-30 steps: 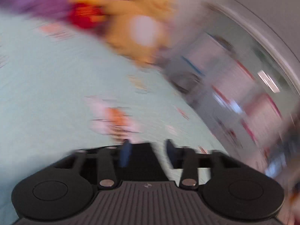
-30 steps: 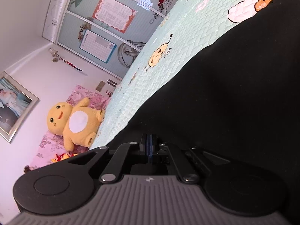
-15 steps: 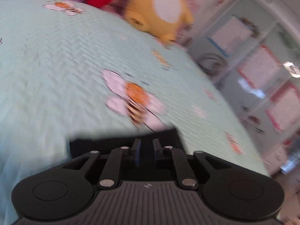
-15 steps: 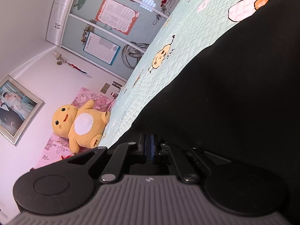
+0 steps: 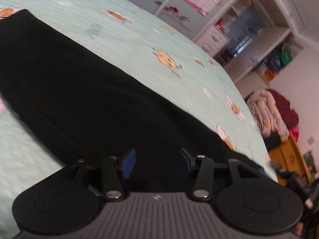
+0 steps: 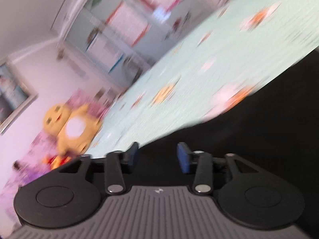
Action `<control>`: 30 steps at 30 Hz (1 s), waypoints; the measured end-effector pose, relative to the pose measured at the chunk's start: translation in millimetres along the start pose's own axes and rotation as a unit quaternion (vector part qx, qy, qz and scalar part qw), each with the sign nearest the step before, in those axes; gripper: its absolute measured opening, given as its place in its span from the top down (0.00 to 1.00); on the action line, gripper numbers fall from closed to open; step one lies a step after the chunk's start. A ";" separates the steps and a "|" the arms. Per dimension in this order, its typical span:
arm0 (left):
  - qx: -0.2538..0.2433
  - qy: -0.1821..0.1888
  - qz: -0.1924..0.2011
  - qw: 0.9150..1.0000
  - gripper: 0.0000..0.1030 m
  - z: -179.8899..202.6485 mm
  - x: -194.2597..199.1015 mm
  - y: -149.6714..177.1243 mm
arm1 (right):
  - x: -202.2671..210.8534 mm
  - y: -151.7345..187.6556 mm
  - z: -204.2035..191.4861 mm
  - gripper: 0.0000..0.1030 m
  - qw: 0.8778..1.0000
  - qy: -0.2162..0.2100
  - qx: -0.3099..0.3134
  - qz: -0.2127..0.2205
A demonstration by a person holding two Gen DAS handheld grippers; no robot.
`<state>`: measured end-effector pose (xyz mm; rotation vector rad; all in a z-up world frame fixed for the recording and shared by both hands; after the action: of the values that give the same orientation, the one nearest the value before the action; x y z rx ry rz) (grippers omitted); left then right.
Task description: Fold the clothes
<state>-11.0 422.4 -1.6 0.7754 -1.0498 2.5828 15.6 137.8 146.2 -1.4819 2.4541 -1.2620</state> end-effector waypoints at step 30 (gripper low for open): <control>0.004 -0.019 0.033 0.999 0.52 37.0 -104.6 -3.4 | -13.6 -71.9 156.7 0.78 0.992 0.110 -0.013 -0.054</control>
<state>91.2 396.0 -36.0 0.8086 -1.0937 2.6396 137.0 33.4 80.9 -1.5810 2.5623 -1.4941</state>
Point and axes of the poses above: each gripper's, at about its wrist camera, not at the fingertips, and x roughly against the way its jaws point, z to its right, y to its underside, the point moved 10 cm from there along -x, roughly the way its jaws point, and after that the axes turned 4 degrees about y, right-handed, at the moved point
